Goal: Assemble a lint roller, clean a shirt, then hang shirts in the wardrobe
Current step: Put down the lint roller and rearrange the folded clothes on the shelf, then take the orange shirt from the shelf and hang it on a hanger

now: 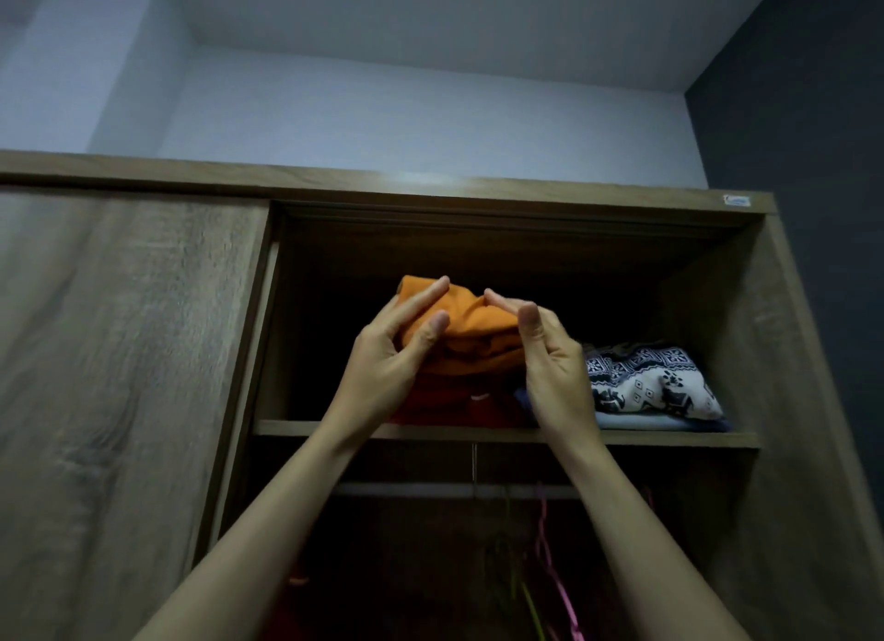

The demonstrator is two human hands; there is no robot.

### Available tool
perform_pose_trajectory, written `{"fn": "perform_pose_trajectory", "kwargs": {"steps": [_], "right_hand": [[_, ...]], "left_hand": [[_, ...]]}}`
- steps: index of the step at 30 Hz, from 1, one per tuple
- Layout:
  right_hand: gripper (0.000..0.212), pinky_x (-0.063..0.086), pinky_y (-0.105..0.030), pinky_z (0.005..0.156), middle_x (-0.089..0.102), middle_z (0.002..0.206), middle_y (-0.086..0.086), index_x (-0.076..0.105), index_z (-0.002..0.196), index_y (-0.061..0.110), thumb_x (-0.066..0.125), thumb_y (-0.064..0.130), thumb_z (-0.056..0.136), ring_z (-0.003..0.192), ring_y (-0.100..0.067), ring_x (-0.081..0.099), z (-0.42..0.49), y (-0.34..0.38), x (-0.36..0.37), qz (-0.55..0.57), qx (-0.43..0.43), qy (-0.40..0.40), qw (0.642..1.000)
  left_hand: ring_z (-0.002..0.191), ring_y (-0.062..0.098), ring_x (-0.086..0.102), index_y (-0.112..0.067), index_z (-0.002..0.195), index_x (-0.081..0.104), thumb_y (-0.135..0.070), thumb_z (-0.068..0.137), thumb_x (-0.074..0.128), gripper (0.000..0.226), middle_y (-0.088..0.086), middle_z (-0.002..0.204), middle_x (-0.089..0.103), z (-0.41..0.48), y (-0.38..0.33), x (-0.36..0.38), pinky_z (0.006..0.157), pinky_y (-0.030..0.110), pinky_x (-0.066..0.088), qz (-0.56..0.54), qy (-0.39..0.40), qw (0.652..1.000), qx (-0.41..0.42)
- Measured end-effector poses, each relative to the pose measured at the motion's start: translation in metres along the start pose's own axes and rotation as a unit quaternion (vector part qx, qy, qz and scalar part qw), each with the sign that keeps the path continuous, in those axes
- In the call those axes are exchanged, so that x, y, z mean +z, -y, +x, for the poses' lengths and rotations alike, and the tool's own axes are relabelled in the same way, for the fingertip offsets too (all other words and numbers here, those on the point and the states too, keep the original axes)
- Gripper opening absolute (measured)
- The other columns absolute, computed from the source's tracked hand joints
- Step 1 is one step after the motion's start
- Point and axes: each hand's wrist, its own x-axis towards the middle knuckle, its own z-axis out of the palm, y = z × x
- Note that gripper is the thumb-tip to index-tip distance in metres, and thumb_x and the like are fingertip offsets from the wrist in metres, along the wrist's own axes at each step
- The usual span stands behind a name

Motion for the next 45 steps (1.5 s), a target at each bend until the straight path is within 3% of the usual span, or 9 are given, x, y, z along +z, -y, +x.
{"fn": "perform_pose_trajectory", "kwargs": {"steps": [8, 11, 14, 20, 24, 29, 33, 40, 45], "right_hand": [[0.054, 0.047, -0.017, 0.091, 0.055, 0.129, 0.005, 0.066, 0.119, 0.026, 0.033, 0.056, 0.089, 0.123, -0.008, 0.049, -0.075, 0.077, -0.062, 0.064, 0.009, 0.028, 0.998], [0.052, 0.048, -0.026, 0.094, 0.057, 0.129, 0.008, 0.067, 0.116, 0.032, 0.033, 0.061, 0.089, 0.124, -0.010, 0.050, -0.116, 0.091, -0.091, 0.084, 0.057, 0.046, 0.994], [0.054, 0.045, -0.038, 0.099, 0.060, 0.126, 0.006, 0.068, 0.114, 0.033, 0.036, 0.067, 0.088, 0.122, -0.013, 0.053, -0.165, 0.094, -0.115, 0.081, 0.114, 0.038, 0.989], [0.051, 0.046, -0.019, 0.094, 0.061, 0.122, 0.012, 0.067, 0.110, 0.041, 0.055, 0.074, 0.072, 0.119, -0.005, 0.054, -0.267, 0.093, -0.155, 0.095, 0.256, 0.094, 0.957], [0.058, 0.047, -0.021, 0.096, 0.066, 0.120, 0.009, 0.061, 0.120, 0.029, 0.076, 0.048, 0.067, 0.114, -0.007, 0.060, -0.313, 0.086, -0.171, 0.118, 0.343, 0.136, 0.922], [0.036, 0.047, -0.018, 0.091, 0.070, 0.109, 0.011, 0.065, 0.112, 0.021, 0.070, 0.018, 0.077, 0.108, -0.006, 0.063, -0.343, 0.078, -0.167, 0.105, 0.369, 0.125, 0.915], [0.022, 0.052, -0.029, 0.092, 0.072, 0.102, 0.005, 0.068, 0.103, 0.021, 0.065, 0.024, 0.081, 0.104, -0.013, 0.065, -0.358, 0.075, -0.155, 0.107, 0.381, 0.110, 0.912], [0.027, 0.057, -0.025, 0.077, 0.074, 0.090, 0.002, 0.068, 0.095, 0.008, 0.052, 0.028, 0.087, 0.094, -0.013, 0.069, -0.369, 0.073, -0.133, 0.173, 0.450, 0.054, 0.874], [0.028, 0.058, -0.025, 0.070, 0.074, 0.081, -0.002, 0.070, 0.087, 0.010, 0.050, 0.030, 0.091, 0.087, -0.016, 0.071, -0.369, 0.071, -0.121, 0.148, 0.475, 0.017, 0.867]], "left_hand": [[0.118, -0.001, 0.051, -0.043, 0.134, 0.050, -0.048, 0.087, 0.058, 0.048, -0.023, 0.133, 0.047, -0.079, -0.098, 0.033, 0.082, 0.017, 0.052, -0.041, -0.017, 0.999, -0.029], [0.118, -0.005, 0.050, -0.048, 0.131, 0.051, -0.060, 0.079, 0.060, 0.054, -0.030, 0.132, 0.047, -0.121, -0.126, 0.053, 0.086, 0.017, 0.051, -0.047, -0.008, 0.996, -0.080], [0.119, -0.001, 0.052, -0.045, 0.131, 0.054, -0.049, 0.077, 0.066, 0.056, -0.026, 0.129, 0.051, -0.169, -0.144, 0.077, 0.089, 0.017, 0.049, -0.056, 0.007, 0.987, -0.148], [0.123, 0.000, 0.050, -0.035, 0.142, 0.040, -0.014, 0.066, 0.086, 0.091, -0.013, 0.133, 0.047, -0.266, -0.161, 0.104, 0.096, 0.010, 0.041, -0.051, 0.132, 0.948, -0.285], [0.126, -0.002, 0.047, -0.025, 0.142, 0.043, -0.010, 0.076, 0.079, 0.077, -0.005, 0.134, 0.053, -0.311, -0.159, 0.106, 0.101, 0.008, 0.032, -0.007, 0.162, 0.930, -0.331], [0.116, -0.012, 0.053, -0.014, 0.131, 0.055, -0.009, 0.077, 0.070, 0.056, -0.007, 0.125, 0.061, -0.337, -0.161, 0.104, 0.091, 0.004, 0.039, -0.056, 0.115, 0.907, -0.401], [0.106, 0.003, 0.064, -0.022, 0.119, 0.066, -0.031, 0.077, 0.068, 0.043, -0.003, 0.113, 0.069, -0.353, -0.159, 0.101, 0.084, 0.014, 0.048, -0.086, 0.041, 0.889, -0.449], [0.099, 0.006, 0.067, -0.017, 0.129, 0.055, -0.018, 0.079, 0.071, 0.052, 0.000, 0.107, 0.069, -0.364, -0.152, 0.092, 0.079, 0.015, 0.051, -0.051, 0.007, 0.899, -0.435], [0.083, 0.036, 0.065, -0.024, 0.109, 0.037, -0.037, 0.068, 0.081, 0.062, 0.014, 0.099, 0.061, -0.381, -0.141, 0.089, 0.067, 0.046, 0.057, 0.001, 0.027, 0.912, -0.409]]}}
